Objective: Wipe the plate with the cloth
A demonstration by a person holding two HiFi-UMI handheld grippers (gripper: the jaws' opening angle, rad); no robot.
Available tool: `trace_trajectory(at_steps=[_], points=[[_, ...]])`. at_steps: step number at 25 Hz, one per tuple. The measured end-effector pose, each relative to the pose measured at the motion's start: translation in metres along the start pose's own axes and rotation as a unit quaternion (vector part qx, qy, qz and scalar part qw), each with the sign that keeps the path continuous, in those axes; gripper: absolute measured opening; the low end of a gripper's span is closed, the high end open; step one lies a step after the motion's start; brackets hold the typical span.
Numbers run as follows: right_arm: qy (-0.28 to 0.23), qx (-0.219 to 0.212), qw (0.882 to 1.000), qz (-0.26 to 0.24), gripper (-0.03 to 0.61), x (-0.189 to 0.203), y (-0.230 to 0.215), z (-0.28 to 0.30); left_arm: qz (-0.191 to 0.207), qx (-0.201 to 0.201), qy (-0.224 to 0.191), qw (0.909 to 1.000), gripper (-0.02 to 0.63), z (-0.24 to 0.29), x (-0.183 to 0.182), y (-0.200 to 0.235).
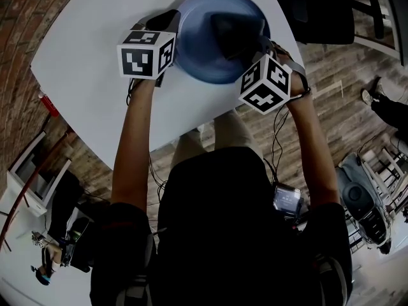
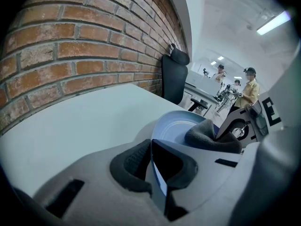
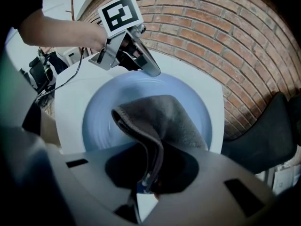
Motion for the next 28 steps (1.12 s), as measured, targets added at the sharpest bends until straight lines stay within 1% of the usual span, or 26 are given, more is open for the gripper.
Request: trace_trajectory(at_steps=[7,16,21,28], points=[[0.005,-0.024,1.0,0.001,0.052,0.0,0.02,-0.004,-0.004,0.001,0.001,1.0,0.028,0.0,0.0,0.0],[0.005,-0.042,0.999,0.004,0.052,-0.006,0.038,-0.001,-0.003,0.002,-0.001,1.0,0.028,0.001,0.0,0.002],[0.0,-0.062,0.998,0.007,0.052,-0.011,0.047,0.001,-0.004,0.004,-0.001,1.0,0.028,0.003,0.0,0.0],[-0.002,-0.074,0.997,-0.005,0.052,-0.024,0.054,0.011,-0.004,0.004,0.001,1.0,0.028,0.008,-0.001,-0.002]])
Point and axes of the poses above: the fingertips, and each gripper's own axes: z forward along the fingers, y to its left, x out of its underside, the point moved 5 cm from there along -z, backward along the fingers, and after that the axes turned 14 degrees about -y, right-handed, at the moved point
